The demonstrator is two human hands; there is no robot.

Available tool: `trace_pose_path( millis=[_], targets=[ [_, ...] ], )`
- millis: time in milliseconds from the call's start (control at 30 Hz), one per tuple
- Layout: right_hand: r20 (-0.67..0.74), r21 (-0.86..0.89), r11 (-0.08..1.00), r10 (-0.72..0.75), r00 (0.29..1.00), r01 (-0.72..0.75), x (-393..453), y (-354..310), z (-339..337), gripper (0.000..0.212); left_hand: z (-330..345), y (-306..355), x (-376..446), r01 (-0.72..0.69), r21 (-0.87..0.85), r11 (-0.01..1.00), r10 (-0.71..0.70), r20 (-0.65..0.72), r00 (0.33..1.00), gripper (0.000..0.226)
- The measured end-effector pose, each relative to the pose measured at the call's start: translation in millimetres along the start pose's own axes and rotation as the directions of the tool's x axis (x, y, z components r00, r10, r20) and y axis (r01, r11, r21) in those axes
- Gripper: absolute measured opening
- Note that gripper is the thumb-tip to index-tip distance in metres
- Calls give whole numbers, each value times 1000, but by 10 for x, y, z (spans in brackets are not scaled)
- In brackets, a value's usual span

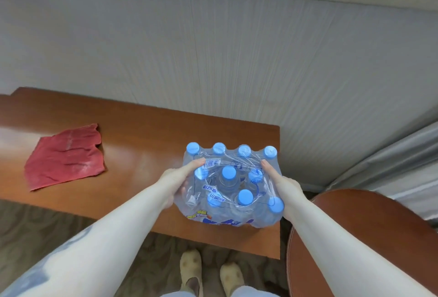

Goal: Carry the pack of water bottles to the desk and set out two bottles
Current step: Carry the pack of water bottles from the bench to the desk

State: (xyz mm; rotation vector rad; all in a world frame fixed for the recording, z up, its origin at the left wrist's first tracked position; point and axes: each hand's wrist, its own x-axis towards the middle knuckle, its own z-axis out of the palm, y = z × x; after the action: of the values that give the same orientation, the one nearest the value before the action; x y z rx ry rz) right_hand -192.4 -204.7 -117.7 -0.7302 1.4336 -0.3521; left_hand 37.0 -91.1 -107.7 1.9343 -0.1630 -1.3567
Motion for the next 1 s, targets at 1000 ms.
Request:
trace_pose_path(
  millis=[1000],
  targets=[
    [727, -680, 267, 126, 675, 683, -1583, 1899, 1542, 68, -463, -3419, -2677, -206, -642, 739, -519, -736, 434, 60]
  ],
)
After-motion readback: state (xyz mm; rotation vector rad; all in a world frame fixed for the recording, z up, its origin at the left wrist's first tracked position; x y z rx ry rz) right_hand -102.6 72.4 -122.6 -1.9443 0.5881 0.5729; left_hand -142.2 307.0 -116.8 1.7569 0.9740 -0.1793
